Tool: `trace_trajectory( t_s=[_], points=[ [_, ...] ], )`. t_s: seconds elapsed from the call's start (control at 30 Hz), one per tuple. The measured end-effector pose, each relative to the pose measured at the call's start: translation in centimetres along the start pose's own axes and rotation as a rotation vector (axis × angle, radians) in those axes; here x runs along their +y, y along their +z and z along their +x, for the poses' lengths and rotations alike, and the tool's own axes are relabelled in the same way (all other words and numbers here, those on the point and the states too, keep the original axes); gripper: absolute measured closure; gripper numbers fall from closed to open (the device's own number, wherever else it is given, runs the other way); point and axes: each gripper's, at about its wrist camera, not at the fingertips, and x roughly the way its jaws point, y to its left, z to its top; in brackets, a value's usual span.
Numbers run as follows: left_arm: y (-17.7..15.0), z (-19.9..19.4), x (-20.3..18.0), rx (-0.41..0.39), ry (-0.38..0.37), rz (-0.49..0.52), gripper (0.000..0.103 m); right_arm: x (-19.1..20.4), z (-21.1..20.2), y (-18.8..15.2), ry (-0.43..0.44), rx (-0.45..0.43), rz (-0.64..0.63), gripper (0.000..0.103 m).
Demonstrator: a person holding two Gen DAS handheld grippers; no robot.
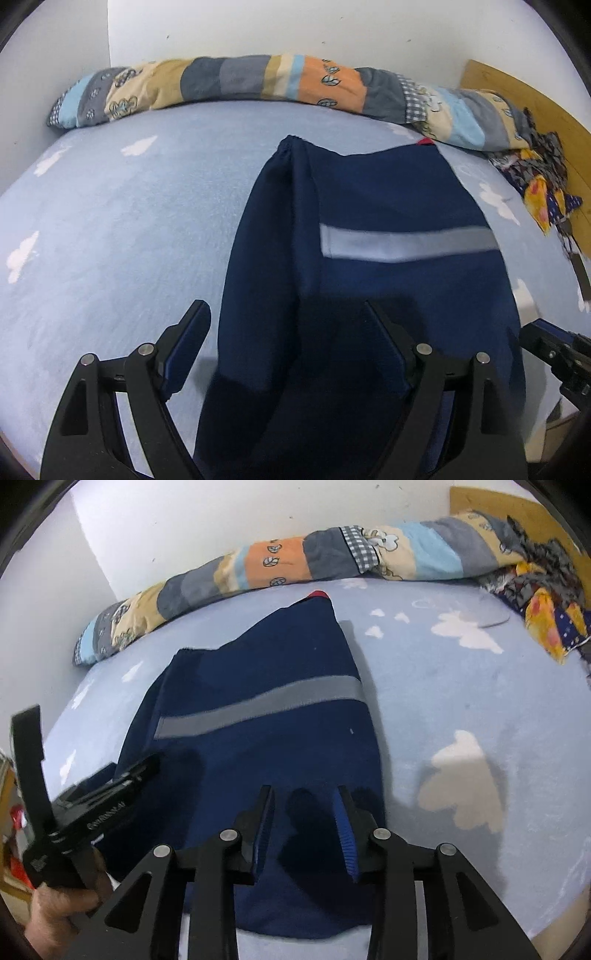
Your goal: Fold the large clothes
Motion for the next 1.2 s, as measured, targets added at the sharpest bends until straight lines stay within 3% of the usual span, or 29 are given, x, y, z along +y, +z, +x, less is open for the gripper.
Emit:
trace_trajectory(
  t_s=[0.27, 0.43, 0.6, 1.2],
  points=[
    [-4.9, -4.5, -1.2, -0.023, -0.011, 0.068, 0.019, 0.0, -1.9, -4.7, 0.025, 0.034, 0.014, 0.066],
    [-6.3, -4.3, -2.4, -0.062, 0.067, 0.203, 0.019, 0.5, -1.1, -5.8, -0.026, 0.064, -0.032, 0.066],
    [-6.3, -2.8, -1.7, -0.026, 0.071, 0.164, 0.019, 0.2, -0.3, -5.7, -0.036, 0.076, -0.011, 0.061],
    [-6.7, -2.3, -1.8, -0.033, 0.078, 0.171, 0.017, 0.0, 1.2, -6.1, -0.048, 0.099, -0.041, 0.056]
  ],
)
